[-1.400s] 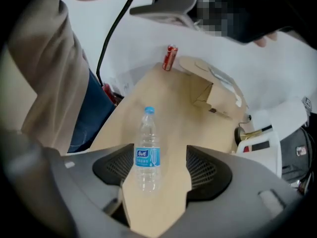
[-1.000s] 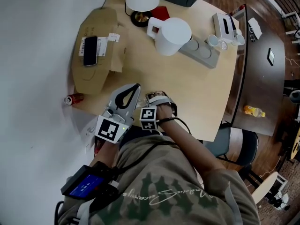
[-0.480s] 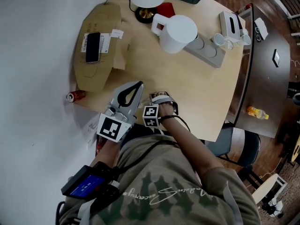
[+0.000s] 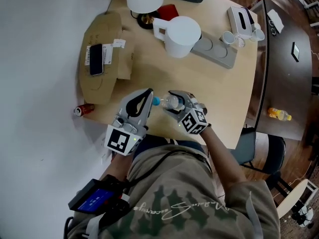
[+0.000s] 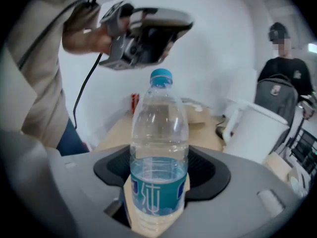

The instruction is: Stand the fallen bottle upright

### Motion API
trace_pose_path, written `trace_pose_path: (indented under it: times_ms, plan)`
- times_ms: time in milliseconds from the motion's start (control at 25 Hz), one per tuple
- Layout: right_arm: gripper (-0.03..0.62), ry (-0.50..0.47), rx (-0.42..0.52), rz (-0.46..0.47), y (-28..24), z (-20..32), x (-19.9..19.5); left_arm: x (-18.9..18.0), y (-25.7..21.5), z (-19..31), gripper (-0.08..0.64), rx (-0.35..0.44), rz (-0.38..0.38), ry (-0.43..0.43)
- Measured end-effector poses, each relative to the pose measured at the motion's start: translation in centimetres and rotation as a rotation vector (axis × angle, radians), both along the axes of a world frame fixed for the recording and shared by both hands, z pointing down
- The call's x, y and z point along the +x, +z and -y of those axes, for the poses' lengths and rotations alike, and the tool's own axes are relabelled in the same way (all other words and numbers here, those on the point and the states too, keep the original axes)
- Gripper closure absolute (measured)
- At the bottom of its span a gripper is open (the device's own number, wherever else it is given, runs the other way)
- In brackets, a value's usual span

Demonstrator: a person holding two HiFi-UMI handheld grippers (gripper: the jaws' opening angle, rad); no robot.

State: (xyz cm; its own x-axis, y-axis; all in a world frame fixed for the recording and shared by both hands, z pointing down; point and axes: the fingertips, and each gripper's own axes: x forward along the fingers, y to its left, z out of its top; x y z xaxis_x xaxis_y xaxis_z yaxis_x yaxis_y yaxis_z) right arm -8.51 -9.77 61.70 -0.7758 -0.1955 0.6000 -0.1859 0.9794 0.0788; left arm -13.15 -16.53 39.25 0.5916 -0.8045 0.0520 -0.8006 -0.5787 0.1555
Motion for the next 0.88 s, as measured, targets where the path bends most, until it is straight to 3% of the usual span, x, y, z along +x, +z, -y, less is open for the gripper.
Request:
trace_pose_path:
  times_ms: [200,320,520,880]
  plan:
    - [0.279,0.22,0.104,0.376,-7.4,5.5,3.1,3.1,-0.3,-0.7,0.558,0.014,0.027,0.083]
    - [0.279,0.291,0.094,0.484,-7.6,6.7,3.9,4.4,0.1,-1.0,0.558,-0.009,0.042,0.107]
    - [0.279,0.346,0.067,0.532,-4.0,7.2,4.2,5.9,0.7,-1.6,0.558,-0.038,0.077,0.134]
    - [0.279,0.333,0.058,0.444,1.1,6.0,4.9,6.2,1.3,-1.3,0.558,-0.071,0.098,0.124]
